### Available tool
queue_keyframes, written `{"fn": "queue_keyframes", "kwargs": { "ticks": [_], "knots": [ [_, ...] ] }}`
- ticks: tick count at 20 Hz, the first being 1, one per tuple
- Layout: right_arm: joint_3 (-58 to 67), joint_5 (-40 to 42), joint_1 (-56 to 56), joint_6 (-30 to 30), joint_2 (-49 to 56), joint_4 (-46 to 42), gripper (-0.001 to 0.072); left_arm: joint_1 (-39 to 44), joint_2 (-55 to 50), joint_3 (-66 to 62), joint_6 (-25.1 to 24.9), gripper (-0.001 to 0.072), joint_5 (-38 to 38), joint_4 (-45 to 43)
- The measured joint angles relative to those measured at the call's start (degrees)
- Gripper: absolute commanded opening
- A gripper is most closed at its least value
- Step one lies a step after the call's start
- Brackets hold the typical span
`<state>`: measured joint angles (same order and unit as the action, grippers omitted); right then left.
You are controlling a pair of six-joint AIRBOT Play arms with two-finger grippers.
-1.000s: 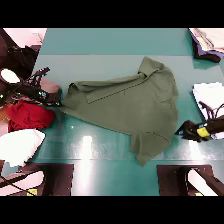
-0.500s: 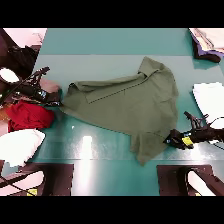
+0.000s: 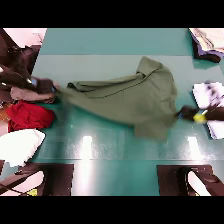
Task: Fold the shirts.
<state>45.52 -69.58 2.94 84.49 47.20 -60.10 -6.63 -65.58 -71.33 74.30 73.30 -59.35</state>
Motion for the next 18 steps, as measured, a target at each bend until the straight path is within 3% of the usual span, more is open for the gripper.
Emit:
{"fn": "queue_keyframes", "kwargs": {
  "ticks": [5, 9, 14, 18],
  "knots": [
    [29.38, 9.07, -0.02, 0.02, -3.32, -1.57, 0.0017, -0.04, 6.58, -22.32, 0.59, 0.0026, -4.61, 6.93],
    [48.37, 13.27, -0.04, 0.02, -3.98, -8.33, 0.0018, -0.02, 8.81, -42.27, 0.68, 0.0026, -7.72, 10.88],
    [63.1, 11.41, -0.02, 0.04, -3.72, -14.99, 0.0018, -0.02, 12.57, -53.53, 0.76, 0.0025, -12.92, 17.62],
    [72.08, 3.98, -0.02, 0.09, 0.11, -17.81, 0.0017, -0.02, 14.1, -54.29, 1.95, 0.0025, -12.37, 19.37]
  ]
}}
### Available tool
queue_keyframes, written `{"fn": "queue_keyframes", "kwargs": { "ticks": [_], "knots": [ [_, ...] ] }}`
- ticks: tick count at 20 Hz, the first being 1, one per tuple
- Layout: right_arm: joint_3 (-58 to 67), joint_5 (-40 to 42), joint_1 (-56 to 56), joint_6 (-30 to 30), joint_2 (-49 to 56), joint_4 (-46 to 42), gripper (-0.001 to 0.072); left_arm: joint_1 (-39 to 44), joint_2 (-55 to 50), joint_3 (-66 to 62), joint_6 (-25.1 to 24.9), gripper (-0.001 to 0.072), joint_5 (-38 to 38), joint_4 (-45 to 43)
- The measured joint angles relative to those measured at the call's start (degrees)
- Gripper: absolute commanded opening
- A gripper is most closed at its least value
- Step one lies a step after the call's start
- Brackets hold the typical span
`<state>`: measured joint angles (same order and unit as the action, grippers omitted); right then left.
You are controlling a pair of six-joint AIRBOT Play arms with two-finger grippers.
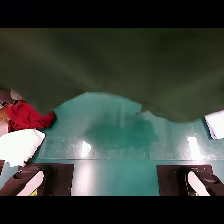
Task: Fold the shirts.
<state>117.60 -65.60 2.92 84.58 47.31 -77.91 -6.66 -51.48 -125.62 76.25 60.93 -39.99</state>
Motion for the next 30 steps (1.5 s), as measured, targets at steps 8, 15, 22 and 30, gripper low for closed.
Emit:
{"fn": "queue_keyframes", "kwargs": {
  "ticks": [8, 15, 22, 30],
  "knots": [
    [-8.28, -19.06, -0.04, 3.28, 16.83, -0.96, 0.0017, 0.02, -2.27, 33.79, 4.31, 0.0025, 7.26, -8.0],
    [-18.45, -17.16, -0.39, 4.31, 35.8, -0.9, 0.0017, 0.02, -20.26, 53.35, 2.21, 0.0026, 0.04, -9.53],
    [-19.85, 0.04, -0.96, 4.48, 44.09, 0.24, 0.0017, 0.02, -33.03, 52.04, -5.73, 0.0026, -12.79, -0.02],
    [-25.97, 3.69, -0.98, 3.76, 44.94, -0.35, 0.0016, 0.0, -36.17, 49.09, -10.19, 0.0026, -8.46, -4.42]
  ]
}}
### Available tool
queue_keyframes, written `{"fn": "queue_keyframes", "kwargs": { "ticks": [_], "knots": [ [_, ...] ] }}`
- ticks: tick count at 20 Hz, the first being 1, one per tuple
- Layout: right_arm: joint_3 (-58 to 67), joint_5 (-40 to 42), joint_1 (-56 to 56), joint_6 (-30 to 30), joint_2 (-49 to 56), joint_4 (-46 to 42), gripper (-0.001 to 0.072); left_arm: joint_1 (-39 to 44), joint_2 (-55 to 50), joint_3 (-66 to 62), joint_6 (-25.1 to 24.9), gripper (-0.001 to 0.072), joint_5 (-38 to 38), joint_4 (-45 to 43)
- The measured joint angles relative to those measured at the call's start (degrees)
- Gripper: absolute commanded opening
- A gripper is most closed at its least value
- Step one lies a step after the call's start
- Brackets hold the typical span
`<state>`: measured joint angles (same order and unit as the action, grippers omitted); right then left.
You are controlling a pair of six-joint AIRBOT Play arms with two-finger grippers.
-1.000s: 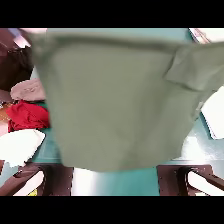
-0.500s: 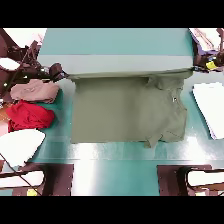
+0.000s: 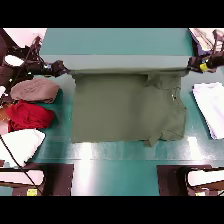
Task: Fold the shirts.
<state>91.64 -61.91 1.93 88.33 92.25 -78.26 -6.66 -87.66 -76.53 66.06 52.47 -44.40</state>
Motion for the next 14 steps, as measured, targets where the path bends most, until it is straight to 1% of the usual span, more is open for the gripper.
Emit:
{"fn": "queue_keyframes", "kwargs": {
  "ticks": [3, 7, 8, 9, 10, 11, 14],
  "knots": [
    [-6.82, -0.33, 0.02, -0.44, -1.18, -0.22, 0.0016, -0.02, -0.98, 1.68, -0.26, 0.0026, 5.73, -3.74],
    [-15.91, 0.5, 0.02, -0.63, -3.67, -0.13, 0.0019, -0.02, -1.49, 6.01, -0.44, 0.0029, 8.39, -5.46],
    [-17.59, 0.68, 0.02, -0.66, -4.13, -0.02, 0.0042, -0.02, -1.57, 6.82, -0.46, 0.0223, 8.7, -5.7],
    [-18.8, 0.74, 0.02, -0.68, -4.42, 0.09, 0.0219, -0.02, -1.57, 7.3, -0.46, 0.0519, 8.9, -6.05],
    [-19.69, 0.59, 0.02, -0.7, -4.68, 0.0, 0.0399, -0.13, -1.6, 7.72, -0.37, 0.057, 9.14, -6.12],
    [-20.11, -0.04, 0.07, -0.79, -4.79, 0.04, 0.0408, -0.17, -1.6, 7.89, 0.04, 0.0508, 9.97, -6.19],
    [-18.8, -5.33, 0.79, -0.94, -5.2, 0.44, 0.0405, -1.7, -1.14, 7.76, 0.63, 0.0501, 14.86, -6.49]
  ]
}}
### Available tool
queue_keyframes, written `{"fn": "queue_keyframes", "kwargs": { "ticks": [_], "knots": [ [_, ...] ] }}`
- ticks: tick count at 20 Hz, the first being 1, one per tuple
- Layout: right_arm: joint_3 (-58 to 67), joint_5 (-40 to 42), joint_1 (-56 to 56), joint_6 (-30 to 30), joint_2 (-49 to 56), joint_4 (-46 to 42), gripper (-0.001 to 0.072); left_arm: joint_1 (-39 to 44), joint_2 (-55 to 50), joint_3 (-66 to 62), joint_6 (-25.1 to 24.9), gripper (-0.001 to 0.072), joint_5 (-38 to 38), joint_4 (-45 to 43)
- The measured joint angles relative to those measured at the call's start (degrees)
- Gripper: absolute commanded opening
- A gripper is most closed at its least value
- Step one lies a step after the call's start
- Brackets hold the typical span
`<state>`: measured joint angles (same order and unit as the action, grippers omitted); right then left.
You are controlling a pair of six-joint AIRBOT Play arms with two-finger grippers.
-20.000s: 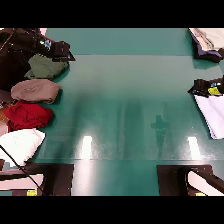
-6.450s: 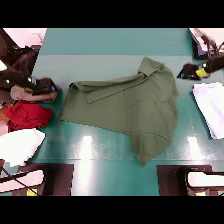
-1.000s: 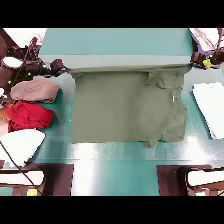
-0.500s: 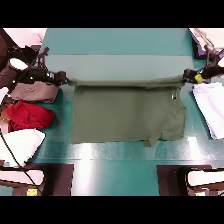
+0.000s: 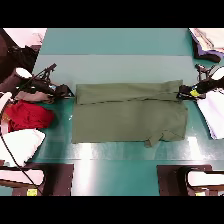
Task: Fold the shirts.
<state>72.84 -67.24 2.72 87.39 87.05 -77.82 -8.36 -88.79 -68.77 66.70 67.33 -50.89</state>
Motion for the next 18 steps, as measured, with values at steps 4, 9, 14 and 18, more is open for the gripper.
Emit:
{"fn": "queue_keyframes", "kwargs": {
  "ticks": [4, 9, 14, 18],
  "knots": [
    [0.94, -9.51, 3.48, -2.38, -4.09, 0.15, 0.0404, -4.13, 4.94, 2.12, 0.28, 0.05, 7.1, -1.64],
    [-6.27, -13.49, 8.41, -3.67, -14.29, 0.22, 0.0282, -5.05, 16.68, 16.74, 0.74, 0.05, 8.98, -3.52],
    [-13.64, -13.92, 10.34, -4.02, -21.2, 0.59, 0.0282, -1.36, 24.83, 33.46, 1.86, 0.05, 5.66, -3.91],
    [-15.69, -13.6, 10.64, -4.66, -22.86, 4.17, 0.0282, 3.13, 26.51, 40.41, 2.38, 0.05, 3.82, -2.16]
  ]
}}
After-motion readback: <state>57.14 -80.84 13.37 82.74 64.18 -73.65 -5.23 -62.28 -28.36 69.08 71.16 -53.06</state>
